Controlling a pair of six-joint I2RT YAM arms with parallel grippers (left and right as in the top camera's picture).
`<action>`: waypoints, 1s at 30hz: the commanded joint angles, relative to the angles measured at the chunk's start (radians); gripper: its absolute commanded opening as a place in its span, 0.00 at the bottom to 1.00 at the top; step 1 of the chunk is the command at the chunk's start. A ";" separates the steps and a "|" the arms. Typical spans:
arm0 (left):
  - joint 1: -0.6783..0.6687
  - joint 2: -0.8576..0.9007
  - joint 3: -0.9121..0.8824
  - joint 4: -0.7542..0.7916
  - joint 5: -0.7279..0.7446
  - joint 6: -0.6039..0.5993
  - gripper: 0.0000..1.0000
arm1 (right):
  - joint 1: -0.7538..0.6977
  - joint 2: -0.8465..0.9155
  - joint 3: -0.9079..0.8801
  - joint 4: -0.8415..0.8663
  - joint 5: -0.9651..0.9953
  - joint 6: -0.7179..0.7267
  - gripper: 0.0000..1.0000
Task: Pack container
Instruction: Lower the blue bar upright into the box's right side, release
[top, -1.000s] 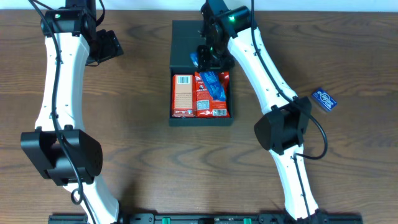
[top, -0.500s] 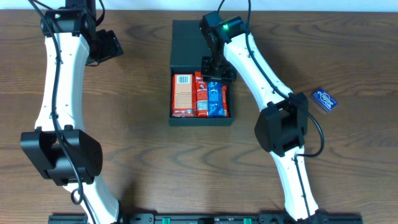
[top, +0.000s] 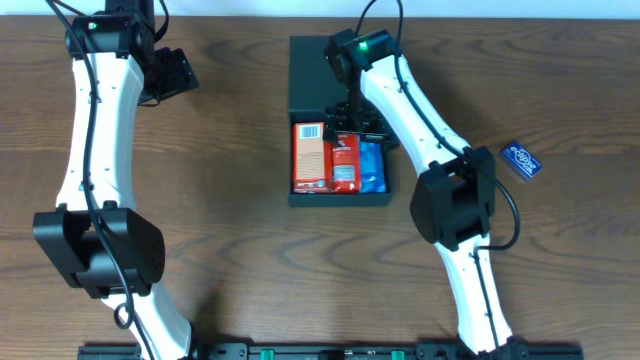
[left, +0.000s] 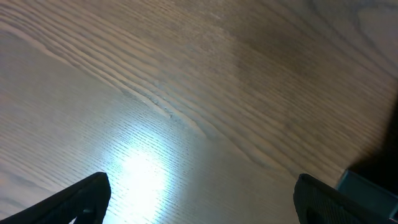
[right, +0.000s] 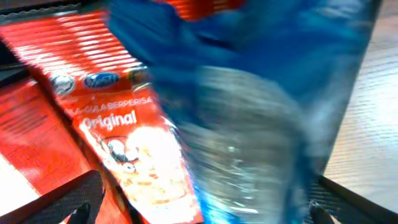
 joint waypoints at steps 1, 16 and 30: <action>0.006 -0.003 0.018 0.000 -0.006 0.017 0.95 | -0.017 0.019 -0.001 -0.001 0.039 0.001 0.99; 0.006 -0.003 0.018 0.000 0.002 -0.005 0.95 | -0.035 0.019 0.442 -0.072 0.069 -0.182 0.51; 0.006 -0.003 0.018 0.005 0.024 -0.017 0.95 | -0.079 0.020 0.138 0.076 0.068 -0.306 0.01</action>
